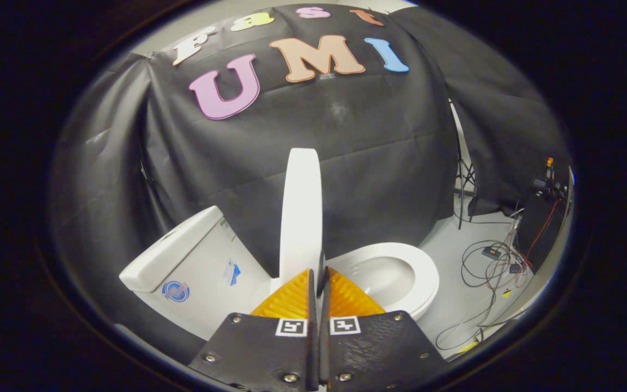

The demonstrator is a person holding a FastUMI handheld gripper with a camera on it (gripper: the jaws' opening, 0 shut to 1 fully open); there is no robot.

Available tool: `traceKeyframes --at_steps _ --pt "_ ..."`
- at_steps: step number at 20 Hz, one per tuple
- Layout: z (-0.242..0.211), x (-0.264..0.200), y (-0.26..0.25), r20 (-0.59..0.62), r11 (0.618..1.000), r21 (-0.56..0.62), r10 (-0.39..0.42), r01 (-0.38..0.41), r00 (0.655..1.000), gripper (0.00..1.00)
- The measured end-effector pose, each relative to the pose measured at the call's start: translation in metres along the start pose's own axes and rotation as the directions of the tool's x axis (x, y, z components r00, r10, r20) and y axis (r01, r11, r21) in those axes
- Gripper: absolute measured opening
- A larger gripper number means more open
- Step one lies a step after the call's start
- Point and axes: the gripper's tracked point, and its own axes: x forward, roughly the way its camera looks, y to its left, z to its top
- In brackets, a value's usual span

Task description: Open the toilet lid.

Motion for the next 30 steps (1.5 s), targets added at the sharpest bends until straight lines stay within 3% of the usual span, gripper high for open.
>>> traceKeyframes --at_steps 10,19,30 --pt "0.001 -0.009 0.036 0.037 0.998 -0.062 -0.027 0.03 0.999 0.01" --pt "0.001 -0.012 0.073 0.026 0.987 -0.139 0.084 -0.079 0.996 0.01" --pt "-0.005 -0.017 0.108 0.021 0.969 -0.197 0.158 -0.151 0.987 0.01"
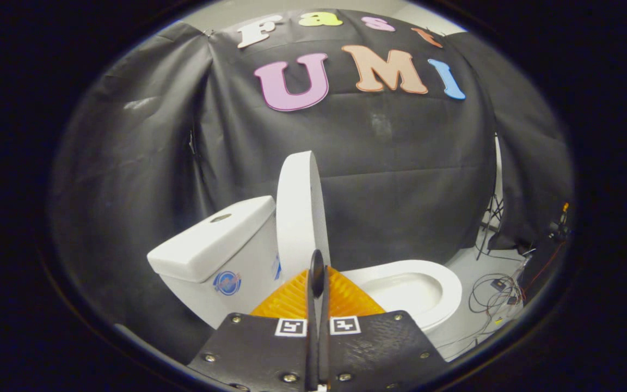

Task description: Open the toilet lid.

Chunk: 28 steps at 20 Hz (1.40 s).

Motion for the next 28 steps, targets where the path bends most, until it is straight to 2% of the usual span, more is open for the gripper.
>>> traceKeyframes --at_steps 13,24,28 --pt "-0.008 -0.001 0.026 0.018 0.998 0.022 0.061 -0.061 0.998 0.02" --pt "-0.014 -0.001 0.049 -0.004 0.984 0.037 0.172 -0.172 0.985 0.02" --pt "-0.01 -0.006 0.046 -0.012 0.985 0.025 0.169 -0.169 0.986 0.03"
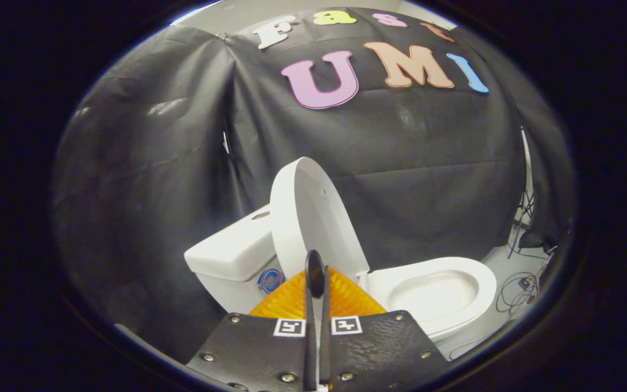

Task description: Open the toilet lid.

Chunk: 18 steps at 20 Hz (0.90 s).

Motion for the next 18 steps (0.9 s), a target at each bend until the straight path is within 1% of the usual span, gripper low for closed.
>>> traceKeyframes --at_steps 1,2,3,4,5,10,12,13,15,18 --pt "-0.001 0.002 0.003 -0.004 1.0 0.009 0.014 -0.014 1.0 0.06" --pt "-0.002 0.005 0.004 -0.014 1.0 0.017 0.024 -0.024 1.0 0.06" --pt "-0.003 0.002 0.007 -0.027 0.999 0.021 0.043 -0.042 0.999 0.09" --pt "-0.005 0.001 0.012 -0.038 0.998 0.027 0.062 -0.061 0.997 0.1" --pt "-0.005 0.0 0.016 -0.05 0.996 0.031 0.08 -0.078 0.996 0.15" --pt "-0.003 -0.007 0.012 -0.054 0.998 -0.004 0.066 -0.066 0.996 0.29" --pt "-0.001 -0.009 0.009 -0.058 0.997 -0.008 0.071 -0.071 0.996 0.43" --pt "0.0 -0.01 0.005 -0.055 0.998 -0.008 0.069 -0.069 0.996 0.55" --pt "0.004 -0.015 -0.001 -0.05 0.997 0.002 0.077 -0.077 0.996 0.68" --pt "0.015 -0.02 -0.015 -0.038 0.997 -0.011 0.074 -0.074 0.997 0.9"
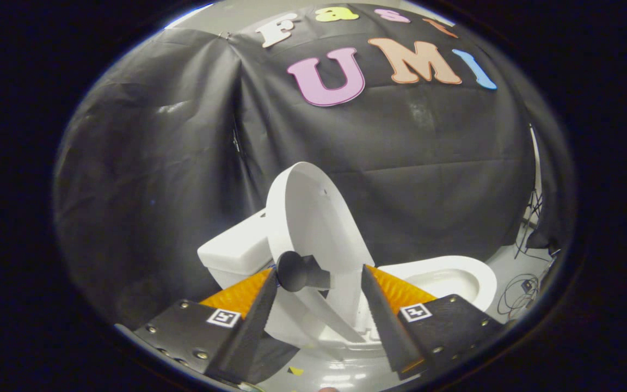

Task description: Open the toilet lid.

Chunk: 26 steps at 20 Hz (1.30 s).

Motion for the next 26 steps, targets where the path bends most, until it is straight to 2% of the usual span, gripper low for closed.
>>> traceKeyframes --at_steps 1,4,17,26 --pt "0.001 -0.002 -0.008 0.008 1.0 -0.006 -0.01 0.01 1.0 0.98" --pt "0.012 -0.012 -0.037 0.038 0.998 -0.027 -0.061 0.062 0.997 0.98" --pt "0.041 -0.045 -0.14 0.104 0.98 -0.04 -0.188 0.193 0.977 0.98" --pt "0.057 -0.08 -0.206 0.246 0.947 -0.111 -0.268 0.301 0.932 0.98"
